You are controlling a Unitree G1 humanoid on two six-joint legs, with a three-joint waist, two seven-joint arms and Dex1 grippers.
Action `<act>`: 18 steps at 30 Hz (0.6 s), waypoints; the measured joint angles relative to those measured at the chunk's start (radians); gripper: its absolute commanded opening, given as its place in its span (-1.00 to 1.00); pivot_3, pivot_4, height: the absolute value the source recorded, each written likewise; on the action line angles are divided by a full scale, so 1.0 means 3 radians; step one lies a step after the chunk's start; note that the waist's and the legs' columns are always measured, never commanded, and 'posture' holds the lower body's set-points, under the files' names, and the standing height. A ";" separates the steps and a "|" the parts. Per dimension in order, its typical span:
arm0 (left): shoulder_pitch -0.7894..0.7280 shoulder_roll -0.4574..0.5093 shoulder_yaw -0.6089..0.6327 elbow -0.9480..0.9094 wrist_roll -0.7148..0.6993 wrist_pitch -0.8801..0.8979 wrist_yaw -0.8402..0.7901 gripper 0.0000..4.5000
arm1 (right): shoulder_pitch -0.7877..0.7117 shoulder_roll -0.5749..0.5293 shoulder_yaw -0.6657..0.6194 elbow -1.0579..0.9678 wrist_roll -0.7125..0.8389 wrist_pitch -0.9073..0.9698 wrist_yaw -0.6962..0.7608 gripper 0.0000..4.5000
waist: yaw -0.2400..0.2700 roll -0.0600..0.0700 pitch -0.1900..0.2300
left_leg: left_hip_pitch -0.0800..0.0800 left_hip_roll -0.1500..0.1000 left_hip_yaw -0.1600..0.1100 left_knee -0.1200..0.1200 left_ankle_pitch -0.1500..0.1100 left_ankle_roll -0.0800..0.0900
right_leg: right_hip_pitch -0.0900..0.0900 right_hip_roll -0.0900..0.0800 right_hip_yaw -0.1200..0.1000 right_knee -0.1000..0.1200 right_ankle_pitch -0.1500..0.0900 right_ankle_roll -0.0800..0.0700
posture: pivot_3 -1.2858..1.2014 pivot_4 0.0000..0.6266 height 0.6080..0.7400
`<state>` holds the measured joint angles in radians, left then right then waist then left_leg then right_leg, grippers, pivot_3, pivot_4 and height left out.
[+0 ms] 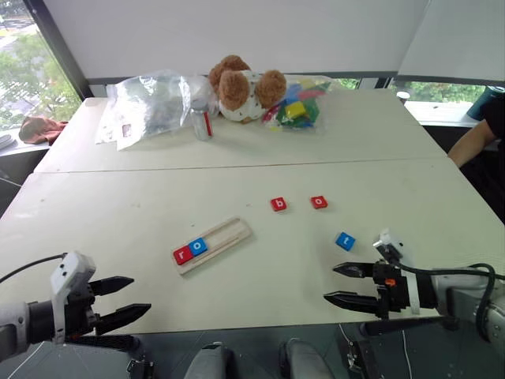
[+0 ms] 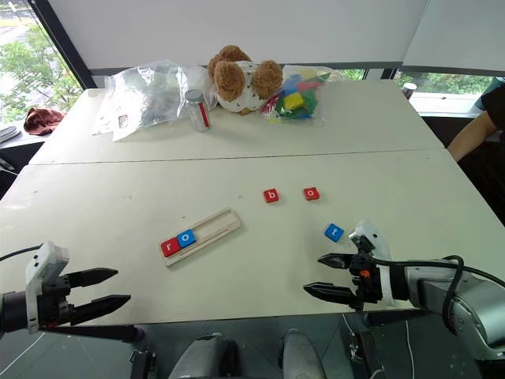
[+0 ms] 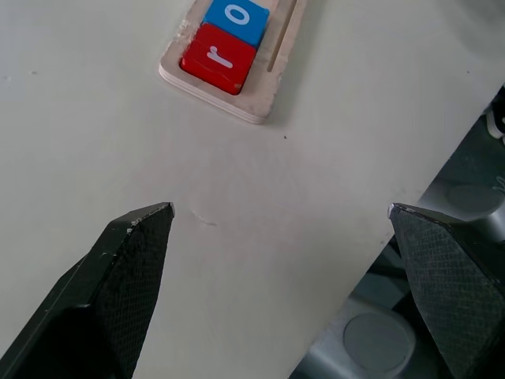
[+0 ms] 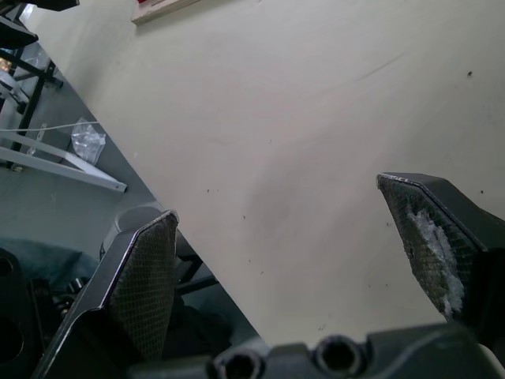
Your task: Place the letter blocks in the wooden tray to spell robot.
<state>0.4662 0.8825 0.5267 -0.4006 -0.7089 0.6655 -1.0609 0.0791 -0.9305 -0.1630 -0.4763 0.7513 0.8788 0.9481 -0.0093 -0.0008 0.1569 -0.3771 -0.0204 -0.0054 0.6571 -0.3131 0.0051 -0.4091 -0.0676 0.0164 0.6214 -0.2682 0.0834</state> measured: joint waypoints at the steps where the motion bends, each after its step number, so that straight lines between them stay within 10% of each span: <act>1: -0.0005 -0.0008 0.0000 0.0001 0.0002 -0.0005 0.0002 1.00 | -0.0023 0.0000 0.0002 0.0001 -0.0002 0.0000 -0.0001 0.96 | 0.0000 0.0000 0.0000 | 0.0000 0.0000 0.0000 0.0000 0.0000 0.0000 | 0.0000 0.0000 0.0000 -0.0001 0.0000 0.0000 | 0.03 -0.52 1.00; 18: 0.0031 -0.0184 0.0075 0.0000 0.0039 -0.0004 0.0204 1.00 | -0.0243 0.0024 0.0178 0.0168 -0.0138 -0.0023 -0.0015 0.96 | -0.0002 -0.0001 0.0000 | 0.0001 -0.0001 0.0000 -0.0011 0.0000 0.0000 | -0.0001 0.0000 0.0000 -0.0007 0.0001 0.0001 | 0.03 -0.52 1.00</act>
<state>0.4755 0.8272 0.5492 -0.4005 -0.6971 0.6645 -0.9996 0.0061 -0.9234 -0.1096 -0.4258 0.7099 0.8718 0.9436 -0.0100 -0.0010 0.1569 -0.3769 -0.0206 -0.0052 0.6538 -0.3130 0.0050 -0.4093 -0.0676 0.0164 0.6192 -0.2681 0.0837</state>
